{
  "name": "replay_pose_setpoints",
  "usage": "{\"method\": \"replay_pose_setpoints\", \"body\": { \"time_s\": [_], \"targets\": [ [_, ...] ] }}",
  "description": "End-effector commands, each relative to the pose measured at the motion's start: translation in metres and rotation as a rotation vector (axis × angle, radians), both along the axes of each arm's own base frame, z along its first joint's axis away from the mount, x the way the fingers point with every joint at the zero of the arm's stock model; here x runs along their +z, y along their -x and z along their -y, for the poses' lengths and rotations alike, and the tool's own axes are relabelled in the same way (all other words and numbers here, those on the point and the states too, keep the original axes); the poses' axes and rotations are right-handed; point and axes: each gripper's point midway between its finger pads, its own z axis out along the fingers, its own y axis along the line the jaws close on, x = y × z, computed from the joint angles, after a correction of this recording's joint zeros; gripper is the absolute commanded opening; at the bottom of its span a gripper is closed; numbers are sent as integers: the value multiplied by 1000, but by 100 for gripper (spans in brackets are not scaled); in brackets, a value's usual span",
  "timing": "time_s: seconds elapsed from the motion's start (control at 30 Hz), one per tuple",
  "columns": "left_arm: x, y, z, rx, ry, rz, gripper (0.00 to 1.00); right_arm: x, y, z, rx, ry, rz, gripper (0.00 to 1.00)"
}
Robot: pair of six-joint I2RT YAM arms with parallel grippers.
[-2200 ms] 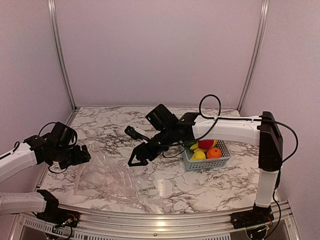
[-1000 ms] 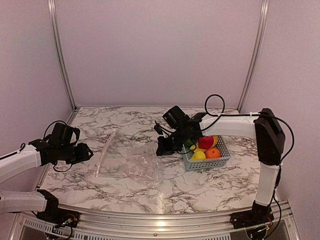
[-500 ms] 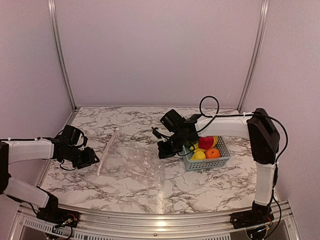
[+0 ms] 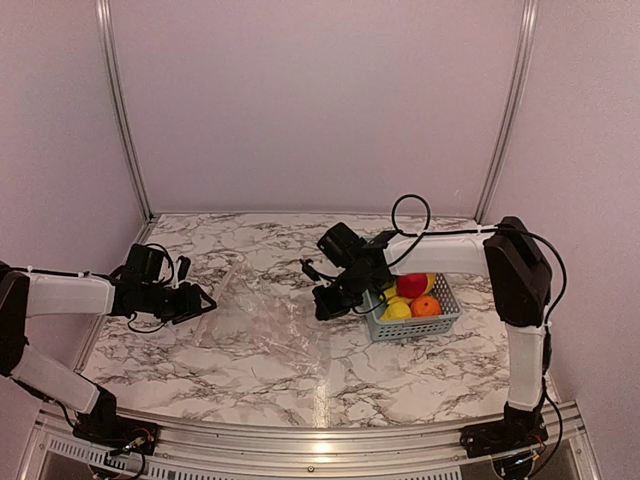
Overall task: Place the food in the zip-top bag and seal the zipper
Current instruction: Pick up the zipper food storage bag at the center of the board.
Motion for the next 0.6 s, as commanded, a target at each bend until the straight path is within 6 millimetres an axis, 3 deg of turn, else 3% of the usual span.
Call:
{"method": "replay_pose_setpoints", "body": {
  "time_s": [0.0,0.17,0.27,0.33,0.43,0.57],
  "targets": [
    [16,-14,14,-52,65,80,55,9,-6,-8,24,-42,26,0],
    [9,-24,19,-76,58,42,49,4,-3,-5,38,-34,24,0],
    [15,-29,23,-94,69,49,41,3,-2,-3,44,-26,28,0],
    [20,-29,22,-100,54,51,31,2,-2,0,42,-17,33,0],
    [35,-30,18,-98,20,61,18,3,-5,1,35,-6,49,0],
    [76,-28,15,-82,33,150,0,8,-10,0,16,-9,66,0]
  ]
}}
